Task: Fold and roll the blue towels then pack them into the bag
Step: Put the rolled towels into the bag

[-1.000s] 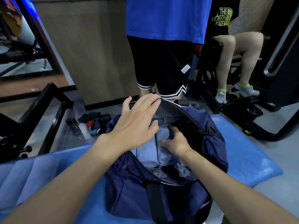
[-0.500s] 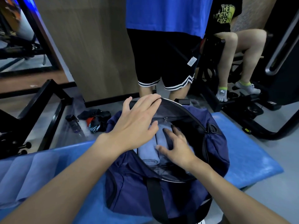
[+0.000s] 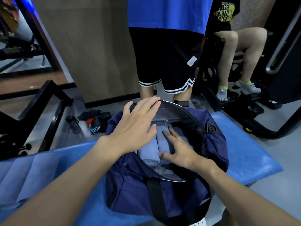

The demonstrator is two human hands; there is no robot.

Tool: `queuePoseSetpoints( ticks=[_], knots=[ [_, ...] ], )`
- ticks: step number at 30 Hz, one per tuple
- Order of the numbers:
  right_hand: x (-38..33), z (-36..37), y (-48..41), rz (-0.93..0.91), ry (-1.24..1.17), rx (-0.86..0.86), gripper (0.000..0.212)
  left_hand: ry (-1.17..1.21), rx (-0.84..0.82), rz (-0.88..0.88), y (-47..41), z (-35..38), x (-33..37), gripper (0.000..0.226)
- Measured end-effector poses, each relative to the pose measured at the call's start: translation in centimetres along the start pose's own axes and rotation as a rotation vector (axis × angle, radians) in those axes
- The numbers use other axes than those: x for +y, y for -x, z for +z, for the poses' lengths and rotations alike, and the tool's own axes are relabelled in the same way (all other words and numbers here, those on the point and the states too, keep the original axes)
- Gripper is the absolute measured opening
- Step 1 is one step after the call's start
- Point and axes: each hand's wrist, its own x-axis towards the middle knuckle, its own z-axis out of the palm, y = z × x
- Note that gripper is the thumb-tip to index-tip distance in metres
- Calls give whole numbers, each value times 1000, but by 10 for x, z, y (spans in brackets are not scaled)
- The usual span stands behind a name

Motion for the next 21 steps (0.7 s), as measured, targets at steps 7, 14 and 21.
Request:
queuePoseSetpoints(
  ticks=[7,14,21],
  knots=[
    [-12,-9,14,-58,52,53,90,6,-28,-25,10,1,-5,63],
    [-59,-8,36,-198,44,175,67,124,26,-109,51,-10,-13,62],
    [-143,20,48,-403,-101,176,38,205,149,-371,123,-21,-56,61]
  ],
)
